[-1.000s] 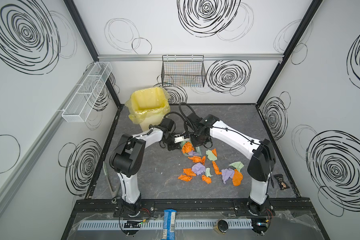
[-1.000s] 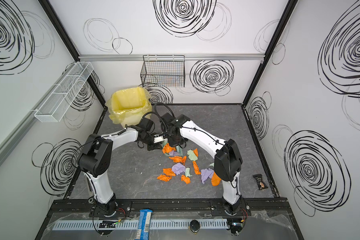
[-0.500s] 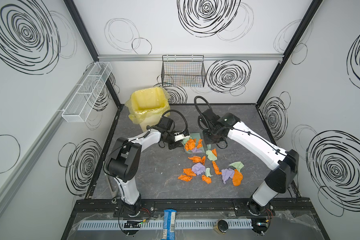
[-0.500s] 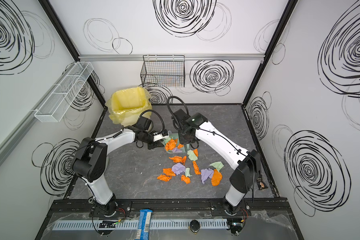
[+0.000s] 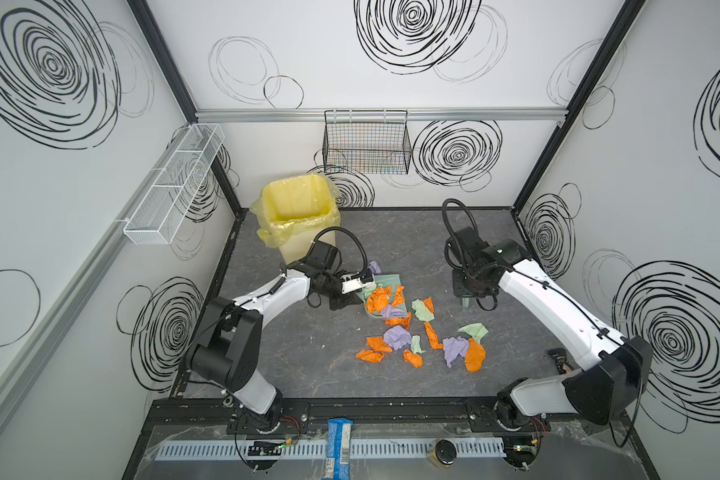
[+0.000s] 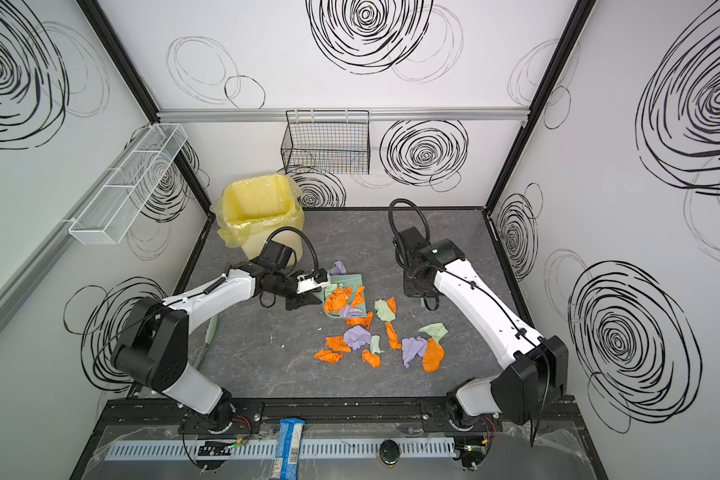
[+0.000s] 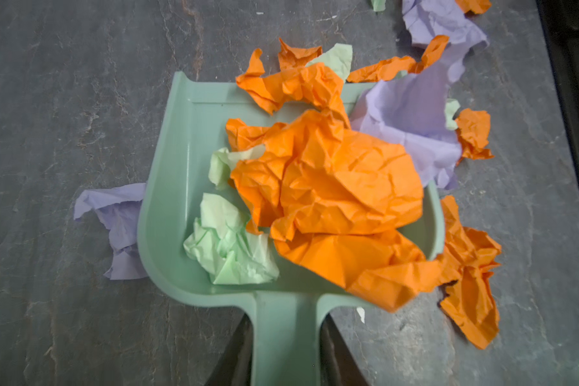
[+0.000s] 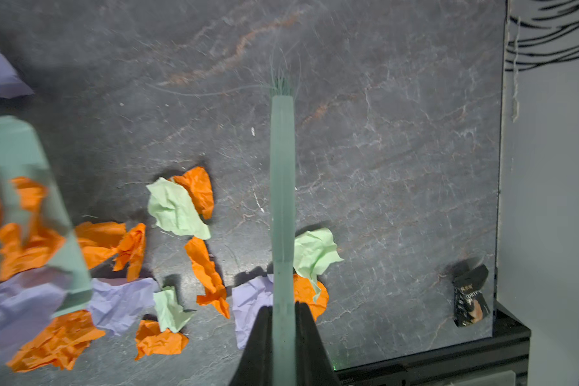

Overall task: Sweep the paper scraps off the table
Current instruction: 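Withdraw the brush from the dustpan with the right gripper, then lift the loaded green dustpan with the left gripper and carry it over the bin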

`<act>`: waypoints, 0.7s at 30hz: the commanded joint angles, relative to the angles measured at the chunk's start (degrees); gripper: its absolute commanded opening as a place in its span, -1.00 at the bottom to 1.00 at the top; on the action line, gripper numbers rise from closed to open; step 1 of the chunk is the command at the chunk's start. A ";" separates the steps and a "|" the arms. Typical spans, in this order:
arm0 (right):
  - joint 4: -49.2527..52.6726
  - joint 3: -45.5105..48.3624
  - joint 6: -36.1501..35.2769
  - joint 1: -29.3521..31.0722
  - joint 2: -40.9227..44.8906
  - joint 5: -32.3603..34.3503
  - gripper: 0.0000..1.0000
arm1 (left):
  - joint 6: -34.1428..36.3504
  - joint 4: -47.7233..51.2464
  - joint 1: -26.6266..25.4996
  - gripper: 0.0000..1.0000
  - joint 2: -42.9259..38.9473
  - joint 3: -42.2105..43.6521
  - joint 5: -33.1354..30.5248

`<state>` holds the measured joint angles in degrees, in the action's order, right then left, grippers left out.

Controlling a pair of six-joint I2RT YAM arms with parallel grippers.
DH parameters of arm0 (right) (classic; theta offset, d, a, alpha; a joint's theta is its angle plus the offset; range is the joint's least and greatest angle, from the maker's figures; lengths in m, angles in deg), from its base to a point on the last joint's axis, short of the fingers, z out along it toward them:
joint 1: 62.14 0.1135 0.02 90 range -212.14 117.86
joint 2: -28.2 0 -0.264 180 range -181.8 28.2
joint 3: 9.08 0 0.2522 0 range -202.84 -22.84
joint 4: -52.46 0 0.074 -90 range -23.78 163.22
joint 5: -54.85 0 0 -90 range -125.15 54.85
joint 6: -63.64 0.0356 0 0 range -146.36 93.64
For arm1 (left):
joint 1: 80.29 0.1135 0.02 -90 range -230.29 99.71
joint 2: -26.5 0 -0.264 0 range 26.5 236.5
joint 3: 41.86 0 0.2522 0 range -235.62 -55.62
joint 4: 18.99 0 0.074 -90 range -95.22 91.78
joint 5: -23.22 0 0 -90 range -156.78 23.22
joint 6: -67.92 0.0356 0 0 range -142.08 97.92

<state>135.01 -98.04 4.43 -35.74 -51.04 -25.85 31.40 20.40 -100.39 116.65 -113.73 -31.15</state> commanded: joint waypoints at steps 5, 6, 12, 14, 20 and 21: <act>-1.97 5.51 -1.72 -2.99 4.13 -0.24 -1.00 | 4.26 10.39 4.71 -1.00 -11.13 -0.38 4.57; -2.06 5.76 -2.02 -3.51 4.28 -0.36 -1.00 | 5.04 12.52 5.67 -1.00 -12.45 -1.50 4.74; -3.13 5.93 -3.60 -5.24 4.45 -1.17 -1.00 | 12.05 28.39 12.15 -1.00 -14.57 -13.00 6.32; -3.57 6.00 -3.80 -5.43 4.35 -1.45 -1.00 | 14.97 33.95 14.45 -1.00 -13.13 -17.78 6.34; -5.49 7.24 -4.49 -5.54 3.97 -3.13 -1.00 | 22.97 50.78 22.25 -1.00 -4.73 -34.59 10.35; -5.75 7.47 -4.58 -5.49 3.78 -3.30 -1.00 | 23.71 52.81 23.37 -1.00 -3.16 -37.50 10.99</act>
<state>130.32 -91.46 0.49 -40.97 -47.70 -28.78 49.06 60.88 -79.64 109.90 -145.82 -24.35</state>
